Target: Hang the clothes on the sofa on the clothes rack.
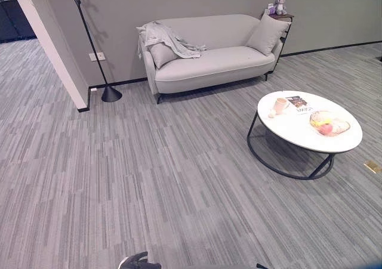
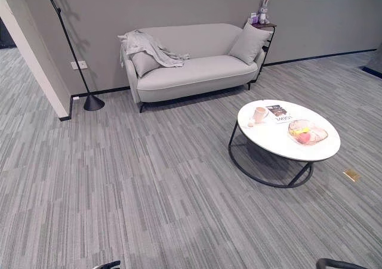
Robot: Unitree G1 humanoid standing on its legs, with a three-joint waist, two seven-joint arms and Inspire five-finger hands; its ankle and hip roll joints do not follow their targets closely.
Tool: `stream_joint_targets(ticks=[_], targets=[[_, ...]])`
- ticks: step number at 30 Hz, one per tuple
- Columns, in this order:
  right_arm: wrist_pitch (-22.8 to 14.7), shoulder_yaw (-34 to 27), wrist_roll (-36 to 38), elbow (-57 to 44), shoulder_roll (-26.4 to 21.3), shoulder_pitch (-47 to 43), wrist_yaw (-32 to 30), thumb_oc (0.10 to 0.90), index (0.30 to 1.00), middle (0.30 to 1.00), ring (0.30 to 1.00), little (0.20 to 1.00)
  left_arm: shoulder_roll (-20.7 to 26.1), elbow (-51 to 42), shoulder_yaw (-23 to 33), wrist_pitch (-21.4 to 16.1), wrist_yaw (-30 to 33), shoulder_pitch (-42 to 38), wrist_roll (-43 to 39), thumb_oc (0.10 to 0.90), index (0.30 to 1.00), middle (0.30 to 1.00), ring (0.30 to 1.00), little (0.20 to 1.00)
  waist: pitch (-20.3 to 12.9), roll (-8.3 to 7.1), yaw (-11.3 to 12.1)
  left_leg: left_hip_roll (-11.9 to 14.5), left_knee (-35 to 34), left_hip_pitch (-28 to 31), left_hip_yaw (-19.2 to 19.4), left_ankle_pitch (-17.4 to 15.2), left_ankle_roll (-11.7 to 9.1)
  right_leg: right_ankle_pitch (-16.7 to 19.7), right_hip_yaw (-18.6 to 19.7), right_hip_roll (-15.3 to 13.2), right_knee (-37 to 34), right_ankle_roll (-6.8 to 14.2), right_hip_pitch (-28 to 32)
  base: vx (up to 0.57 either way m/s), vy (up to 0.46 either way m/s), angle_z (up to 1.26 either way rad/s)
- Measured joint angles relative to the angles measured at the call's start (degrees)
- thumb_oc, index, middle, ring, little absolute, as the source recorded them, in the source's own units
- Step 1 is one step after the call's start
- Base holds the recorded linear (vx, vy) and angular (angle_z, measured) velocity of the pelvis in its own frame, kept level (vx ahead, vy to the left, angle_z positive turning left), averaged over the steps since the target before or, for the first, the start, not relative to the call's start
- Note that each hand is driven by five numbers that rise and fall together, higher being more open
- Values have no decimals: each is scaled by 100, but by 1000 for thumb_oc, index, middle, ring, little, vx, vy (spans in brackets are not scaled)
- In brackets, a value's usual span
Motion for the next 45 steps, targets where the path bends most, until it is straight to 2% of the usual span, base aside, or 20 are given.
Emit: stream_joint_targets(ticks=[11,15,16,18,20,21,24,28,29,30,31,32,33,35,37,38,40,42,43,45], targets=[[154,-330,-14,405,-419,-257,158,800,900,900,900,900,98,-26,-326,-4,-18,-266,278,800,900,900,900,900,180,-144,-36,-277,-55,-234,62,-34,137,53,125,-260,116,128,-348,-21,102,-4],[117,-637,62,442,-469,-755,213,800,900,900,900,900,133,17,-296,6,-114,-663,403,800,900,900,900,900,817,-87,-248,-676,21,-290,-29,-91,515,180,353,-666,1657,279,-1269,87,216,-26],[70,-849,248,300,-551,-902,321,800,900,900,900,900,113,38,-338,5,-113,-699,408,800,900,900,900,900,1035,-44,-311,-617,254,-384,-70,-216,628,76,308,-906,2624,410,-1751,120,55,-36],[107,-933,441,285,-615,-966,394,800,900,900,900,900,130,54,-417,4,-107,-696,511,800,900,900,900,900,1039,33,-462,-625,151,-290,-13,-279,710,-134,170,-961,3217,320,-2091,201,-45,-27],[137,-973,464,299,-659,-993,387,800,900,900,900,900,125,48,-442,-6,-103,-711,624,800,900,900,900,900,1090,55,-529,-711,-72,-114,8,-242,761,-196,23,-908,3119,386,-2111,392,-156,-23],[162,-1108,470,366,-669,-1031,366,800,900,900,900,900,100,38,-531,-18,-79,-748,627,800,900,900,900,900,1084,31,-585,-775,-141,-106,-19,-237,757,-270,22,-806,2326,474,-2012,401,-189,-10],[253,-1304,518,597,-737,-914,203,800,900,900,900,900,89,116,-827,21,-62,-945,1044,800,900,900,900,900,1209,-50,-800,-954,-255,62,-160,-206,638,-212,-340,-759,716,511,-1911,383,-161,20],[567,-1670,521,1219,-762,-504,184,800,900,900,900,900,37,105,-998,13,-90,-857,1379,800,900,900,900,900,1161,47,-1013,-880,-327,514,-416,-512,408,-151,-717,-785,256,595,-1836,537,-216,42],[606,-1739,571,1346,-893,-330,211,800,900,900,900,900,-58,127,-1027,32,-112,-800,1393,800,900,900,900,900,1103,322,-1139,-610,-387,719,-524,-688,218,212,-768,-707,519,510,-1818,359,-135,57],[627,-1832,691,1409,-1204,-204,208,800,900,900,900,900,-253,106,-1102,12,-161,-795,1570,800,900,900,900,900,1033,726,-1248,-169,-216,916,-595,-474,-135,281,-873,-436,939,-256,-1593,925,-576,44],[511,-1622,701,1341,-1525,-349,265,800,900,900,900,900,-359,85,-1187,-25,-191,-768,1592,800,900,900,900,900,959,788,-1278,-11,282,974,-779,50,-586,-405,-813,-451,1544,-242,-1391,899,-626,37],[427,-1334,698,1520,-1610,-537,271,800,900,900,900,900,-382,78,-1309,-29,-149,-821,1595,800,900,900,900,900,916,771,-1352,-28,577,827,-1058,126,-649,-699,-808,-623,1930,-36,-1491,988,-772,23],[588,-1491,648,1503,-1988,-562,356,800,900,900,900,900,-533,59,-1176,-147,-107,-845,1609,800,900,900,900,900,816,738,-1208,-6,1207,631,-1133,220,-657,-1040,-798,-710,2430,-367,-1571,391,-405,12],[471,-1360,561,1319,-2198,-657,144,800,900,900,900,900,-539,-3,-812,-216,-147,-582,1489,800,900,900,900,900,710,967,-961,413,1978,489,-963,391,-630,-1206,-800,-175,2234,-516,-1252,475,-583,-50],[347,-1142,413,1029,-2027,-852,165,800,900,900,900,900,-317,43,-266,-83,-176,-582,1171,800,900,900,900,900,759,671,-725,549,3306,-140,-1062,1625,-638,-1388,-782,96,1984,-890,-890,460,-482,-50],[384,-994,260,1047,-1949,-918,164,800,900,900,900,900,-178,-10,-149,-81,-142,-587,1024,800,900,900,900,900,822,458,-599,589,3912,-490,-1058,2609,-578,-1337,-684,125,1673,-887,-597,282,-152,-46],[315,-779,-23,1099,-1885,-1087,104,800,900,900,900,900,-17,-289,-124,-200,-106,-678,817,800,900,900,900,900,859,115,-191,646,5060,-1554,-1029,1325,-523,-1267,-668,243,983,-855,173,452,-125,-36],[277,-642,-169,969,-1856,-1139,66,800,900,900,900,900,42,-411,-119,-240,-99,-690,819,800,900,900,900,900,798,-51,-125,392,4960,-1994,-1032,949,-443,-1298,-623,178,782,-871,318,453,-22,-23],[226,-414,-415,786,-1804,-1347,39,800,900,900,900,900,99,-519,-86,-320,-143,-743,677,800,900,900,900,900,777,-202,147,-43,4084,-2496,-1034,618,-371,-1264,-330,163,337,-747,629,636,-10,-63],[227,-154,-602,737,-1720,-1530,30,800,900,900,900,900,34,-466,82,-366,-156,-784,585,800,900,900,900,900,775,-179,322,-232,2754,-2672,-956,615,-270,-1362,-134,277,-51,-727,951,665,17,-64]])
